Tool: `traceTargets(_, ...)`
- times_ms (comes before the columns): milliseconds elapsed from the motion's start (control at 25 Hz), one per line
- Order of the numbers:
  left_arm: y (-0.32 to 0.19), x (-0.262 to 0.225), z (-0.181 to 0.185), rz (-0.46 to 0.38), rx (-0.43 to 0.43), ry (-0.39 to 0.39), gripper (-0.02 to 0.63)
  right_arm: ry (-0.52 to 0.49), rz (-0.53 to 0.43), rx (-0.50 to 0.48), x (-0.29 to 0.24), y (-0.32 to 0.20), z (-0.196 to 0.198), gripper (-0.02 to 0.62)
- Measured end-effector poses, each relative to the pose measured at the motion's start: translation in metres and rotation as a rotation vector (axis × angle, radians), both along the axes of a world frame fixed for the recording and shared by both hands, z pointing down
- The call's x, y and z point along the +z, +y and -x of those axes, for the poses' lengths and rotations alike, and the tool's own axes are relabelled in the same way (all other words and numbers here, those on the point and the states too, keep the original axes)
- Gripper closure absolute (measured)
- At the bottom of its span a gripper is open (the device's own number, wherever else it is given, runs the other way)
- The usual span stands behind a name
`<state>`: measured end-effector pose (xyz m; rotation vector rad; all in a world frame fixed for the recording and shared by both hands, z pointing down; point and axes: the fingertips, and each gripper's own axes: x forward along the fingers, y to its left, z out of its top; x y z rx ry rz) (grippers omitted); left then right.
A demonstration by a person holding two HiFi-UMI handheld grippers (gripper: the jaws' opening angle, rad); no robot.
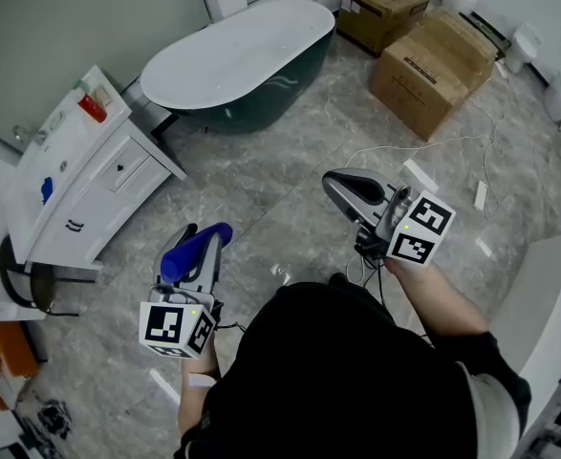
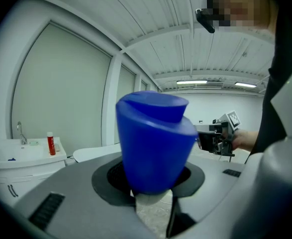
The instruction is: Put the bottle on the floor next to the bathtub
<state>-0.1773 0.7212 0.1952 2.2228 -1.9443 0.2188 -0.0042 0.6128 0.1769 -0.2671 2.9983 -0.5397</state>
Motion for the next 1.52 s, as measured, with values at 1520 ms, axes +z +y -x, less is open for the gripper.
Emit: traceTargets(1520, -0.342, 0.024, -0.058, 0.028, 0.091, 0.084, 0.448, -0.001, 0.077, 0.051, 0.025, -0.308, -0.063, 0.568)
